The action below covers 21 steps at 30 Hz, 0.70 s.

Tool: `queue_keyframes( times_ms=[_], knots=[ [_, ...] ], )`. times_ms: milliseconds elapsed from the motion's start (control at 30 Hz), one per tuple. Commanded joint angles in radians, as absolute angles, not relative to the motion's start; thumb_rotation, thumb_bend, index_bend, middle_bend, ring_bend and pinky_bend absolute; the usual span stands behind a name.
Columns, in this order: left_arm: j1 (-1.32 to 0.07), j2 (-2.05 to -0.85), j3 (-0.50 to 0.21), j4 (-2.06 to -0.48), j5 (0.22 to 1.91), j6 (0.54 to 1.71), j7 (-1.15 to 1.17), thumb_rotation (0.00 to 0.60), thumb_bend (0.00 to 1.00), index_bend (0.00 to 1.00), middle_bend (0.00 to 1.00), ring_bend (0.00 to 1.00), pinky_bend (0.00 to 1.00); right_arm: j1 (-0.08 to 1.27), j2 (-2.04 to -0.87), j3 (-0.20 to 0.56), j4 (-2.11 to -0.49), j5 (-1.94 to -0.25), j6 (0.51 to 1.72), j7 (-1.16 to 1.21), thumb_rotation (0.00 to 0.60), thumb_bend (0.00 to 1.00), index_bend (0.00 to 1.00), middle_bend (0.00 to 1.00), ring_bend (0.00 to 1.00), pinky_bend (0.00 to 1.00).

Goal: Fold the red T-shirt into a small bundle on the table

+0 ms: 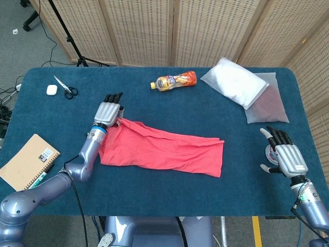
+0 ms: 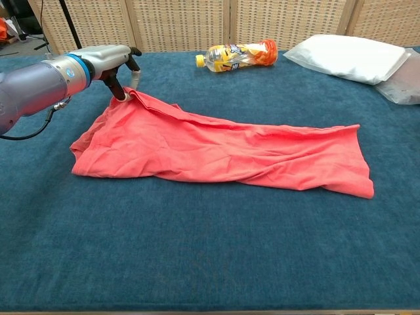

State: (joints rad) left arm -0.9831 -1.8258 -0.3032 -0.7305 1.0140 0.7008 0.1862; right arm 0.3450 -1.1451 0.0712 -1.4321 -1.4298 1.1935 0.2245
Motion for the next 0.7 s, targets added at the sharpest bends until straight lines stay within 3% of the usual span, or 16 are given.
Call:
queue_keyframes(
  times_ms=[33,133,200,267,333,400,567,700],
  knots=[
    [-0.993,-1.856,-0.312,-0.686,0.999,0.697,0.197,0.6,0.58,0.72,0.0,0.0,0.0,0.345,-1.145,0.073,-1.432,-1.428,1.191,0.223,0.6,0.13,0.0,0.0,0.0,0.0],
    [-0.996,-1.866,-0.315,-0.669,0.989,0.679,0.201,0.6,0.52,0.71,0.0,0.0,0.0,0.344,-1.145,0.074,-1.432,-1.427,1.189,0.223,0.6,0.13,0.0,0.0,0.0,0.0],
    [-0.995,-1.873,-0.316,-0.657,0.979,0.676,0.217,0.6,0.48,0.63,0.0,0.0,0.0,0.344,-1.144,0.074,-1.433,-1.429,1.188,0.224,0.6,0.13,0.0,0.0,0.0,0.0],
    [-0.995,-1.88,-0.315,-0.643,0.966,0.673,0.247,0.6,0.43,0.46,0.0,0.0,0.0,0.344,-1.143,0.074,-1.435,-1.43,1.187,0.225,0.6,0.13,0.0,0.0,0.0,0.0],
    [-0.997,-1.884,-0.32,-0.636,0.943,0.663,0.278,0.6,0.37,0.17,0.0,0.0,0.0,0.343,-1.143,0.074,-1.436,-1.432,1.187,0.226,0.6,0.13,0.0,0.0,0.0,0.0],
    [-0.997,-1.885,-0.326,-0.636,0.93,0.667,0.296,0.6,0.34,0.02,0.0,0.0,0.0,0.343,-1.142,0.075,-1.437,-1.432,1.186,0.226,0.6,0.13,0.0,0.0,0.0,0.0],
    [-0.988,-1.876,-0.336,-0.653,0.939,0.711,0.283,0.6,0.29,0.0,0.0,0.0,0.0,0.342,-1.141,0.076,-1.438,-1.435,1.188,0.228,0.6,0.13,0.0,0.0,0.0,0.0],
    [-0.974,-1.852,-0.327,-0.672,0.962,0.734,0.277,0.6,0.08,0.0,0.0,0.0,0.0,0.341,-1.141,0.075,-1.439,-1.436,1.187,0.228,0.6,0.13,0.0,0.0,0.0,0.0]
  ],
)
